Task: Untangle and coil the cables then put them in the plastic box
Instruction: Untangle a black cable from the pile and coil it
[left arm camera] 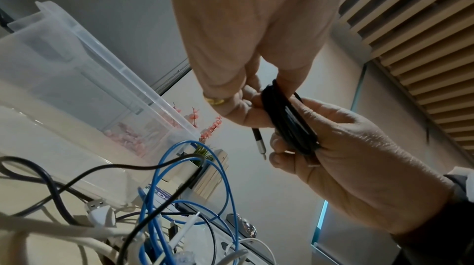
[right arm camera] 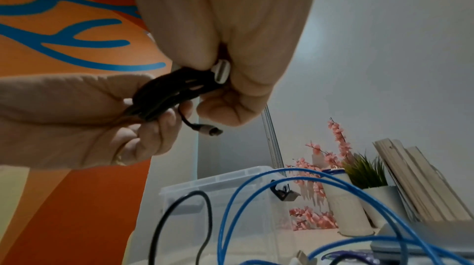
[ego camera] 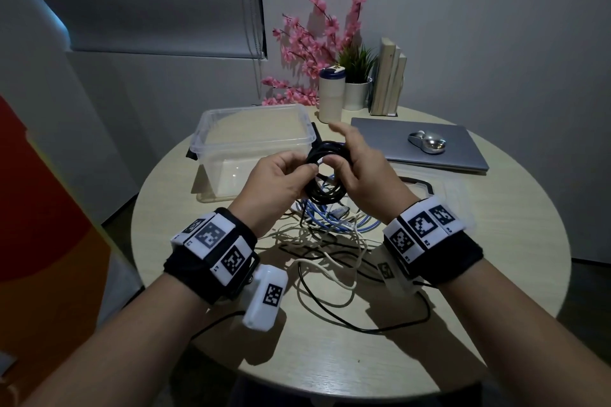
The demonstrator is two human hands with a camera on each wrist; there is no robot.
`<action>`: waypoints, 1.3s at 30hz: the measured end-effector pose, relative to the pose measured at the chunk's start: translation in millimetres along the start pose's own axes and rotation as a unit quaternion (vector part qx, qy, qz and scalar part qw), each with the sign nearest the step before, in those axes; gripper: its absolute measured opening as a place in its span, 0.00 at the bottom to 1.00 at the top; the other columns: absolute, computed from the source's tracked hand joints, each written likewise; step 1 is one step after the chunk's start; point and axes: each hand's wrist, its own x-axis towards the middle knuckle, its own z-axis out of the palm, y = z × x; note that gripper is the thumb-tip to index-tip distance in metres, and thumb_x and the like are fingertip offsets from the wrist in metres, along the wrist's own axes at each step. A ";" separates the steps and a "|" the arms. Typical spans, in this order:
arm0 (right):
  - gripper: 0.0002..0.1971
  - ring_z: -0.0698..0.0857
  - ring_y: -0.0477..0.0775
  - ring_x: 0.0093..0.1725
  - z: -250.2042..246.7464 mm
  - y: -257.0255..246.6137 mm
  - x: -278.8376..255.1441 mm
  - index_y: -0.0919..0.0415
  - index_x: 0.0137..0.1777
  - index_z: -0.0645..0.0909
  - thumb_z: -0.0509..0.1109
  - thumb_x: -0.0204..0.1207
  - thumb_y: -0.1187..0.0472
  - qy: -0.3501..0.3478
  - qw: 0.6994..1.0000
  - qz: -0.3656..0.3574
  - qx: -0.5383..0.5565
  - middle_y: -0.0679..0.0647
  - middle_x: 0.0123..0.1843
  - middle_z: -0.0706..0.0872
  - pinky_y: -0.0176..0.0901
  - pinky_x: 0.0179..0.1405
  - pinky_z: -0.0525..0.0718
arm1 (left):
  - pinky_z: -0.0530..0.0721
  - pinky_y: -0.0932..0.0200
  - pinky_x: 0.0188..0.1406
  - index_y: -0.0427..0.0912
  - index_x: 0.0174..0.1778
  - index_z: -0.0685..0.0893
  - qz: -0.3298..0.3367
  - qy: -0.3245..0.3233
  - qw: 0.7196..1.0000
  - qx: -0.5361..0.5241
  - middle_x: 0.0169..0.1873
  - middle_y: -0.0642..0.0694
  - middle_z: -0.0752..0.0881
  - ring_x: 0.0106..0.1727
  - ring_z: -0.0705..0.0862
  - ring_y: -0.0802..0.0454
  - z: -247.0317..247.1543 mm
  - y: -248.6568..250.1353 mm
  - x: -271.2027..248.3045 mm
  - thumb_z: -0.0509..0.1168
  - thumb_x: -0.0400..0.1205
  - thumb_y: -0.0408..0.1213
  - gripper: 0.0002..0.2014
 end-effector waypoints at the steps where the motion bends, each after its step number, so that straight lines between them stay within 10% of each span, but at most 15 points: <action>1: 0.18 0.85 0.55 0.45 1.3 1.1 -0.2 0.60 0.72 0.70 0.62 0.83 0.62 -0.006 1.000 -0.013 -0.023 0.57 0.50 0.87 0.39 0.46 0.78 | 0.81 0.51 0.42 0.36 0.47 0.85 -0.001 -0.001 1.000 -0.001 0.34 0.43 0.84 0.34 0.83 0.52 0.2 -0.2 0.2 0.64 0.81 0.27 0.05; 10: 0.13 0.74 0.52 0.33 -13.8 -0.6 4.7 0.63 0.56 0.77 0.55 0.86 0.56 -0.063 0.994 0.019 -0.085 0.52 0.35 0.78 0.27 0.30 0.68 | 0.83 0.64 0.38 0.33 0.50 0.82 -0.057 -0.050 0.996 -0.048 0.36 0.40 0.86 0.35 0.83 0.51 -14.4 1.8 0.6 0.54 0.85 0.25 0.10; 18: 0.09 0.70 0.41 0.28 -4.5 -3.7 2.8 0.64 0.56 0.76 0.57 0.86 0.59 -0.080 0.996 0.035 -0.021 0.45 0.30 0.73 0.31 0.28 0.66 | 0.86 0.42 0.43 0.48 0.39 0.91 0.028 0.021 0.983 0.181 0.34 0.36 0.90 0.32 0.82 0.49 -19.0 -11.0 10.6 0.70 0.79 0.34 0.07; 24: 0.09 0.73 0.42 0.31 -5.1 -1.3 2.1 0.62 0.56 0.76 0.56 0.86 0.59 -0.102 0.992 0.039 -0.058 0.44 0.31 0.75 0.31 0.30 0.68 | 0.86 0.67 0.33 0.37 0.41 0.84 -0.030 0.031 0.999 -0.010 0.29 0.45 0.85 0.26 0.83 0.59 -16.7 -4.2 10.4 0.62 0.83 0.25 0.08; 31: 0.11 0.82 0.57 0.46 1.7 -3.3 4.4 0.63 0.58 0.77 0.57 0.85 0.58 -0.087 0.993 0.044 -0.060 0.57 0.46 0.86 0.48 0.45 0.76 | 0.81 0.61 0.36 0.33 0.52 0.82 -0.081 0.000 0.992 -0.101 0.31 0.46 0.88 0.29 0.85 0.56 -8.9 -5.2 7.2 0.62 0.83 0.30 0.05; 39: 0.12 0.76 0.54 0.40 -1.1 -1.5 5.5 0.64 0.60 0.76 0.56 0.86 0.58 -0.037 0.993 0.071 -0.090 0.57 0.42 0.82 0.41 0.31 0.61 | 0.85 0.57 0.45 0.37 0.53 0.83 -0.109 -0.054 0.980 -0.158 0.39 0.46 0.86 0.40 0.83 0.54 -1.1 2.0 0.0 0.70 0.75 0.36 0.12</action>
